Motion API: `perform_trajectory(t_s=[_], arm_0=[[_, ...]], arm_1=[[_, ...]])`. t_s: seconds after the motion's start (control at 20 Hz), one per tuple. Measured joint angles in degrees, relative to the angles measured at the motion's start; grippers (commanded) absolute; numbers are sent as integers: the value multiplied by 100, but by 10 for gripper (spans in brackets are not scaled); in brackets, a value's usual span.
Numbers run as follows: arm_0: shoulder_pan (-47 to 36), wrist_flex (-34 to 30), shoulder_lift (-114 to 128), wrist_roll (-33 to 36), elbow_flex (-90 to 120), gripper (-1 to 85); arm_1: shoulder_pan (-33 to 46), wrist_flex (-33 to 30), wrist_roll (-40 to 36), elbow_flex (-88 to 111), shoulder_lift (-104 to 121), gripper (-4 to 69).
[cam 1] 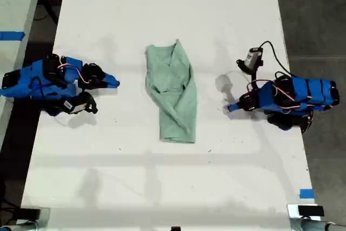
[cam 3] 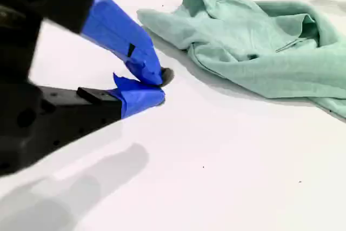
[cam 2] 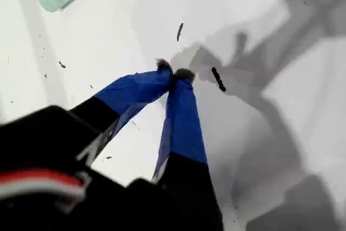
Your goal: Fold t shirt
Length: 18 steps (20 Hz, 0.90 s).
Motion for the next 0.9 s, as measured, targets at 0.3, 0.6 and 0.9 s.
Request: perform_trajectory(t_s=[0.3,0.6,0.9], arm_0=[[1222,-905,-2892,-299,-2153,-3],[1485,-659,-7233,-9,-5511,137],[1898,-387,-10433,1283,-8473,194]], arm_1=[[-369,554,2276,-1529,-1485,8],[-773,-264,2259,-3814,-5203,254],[-1125,-519,1960,-6398,-8578,258]])
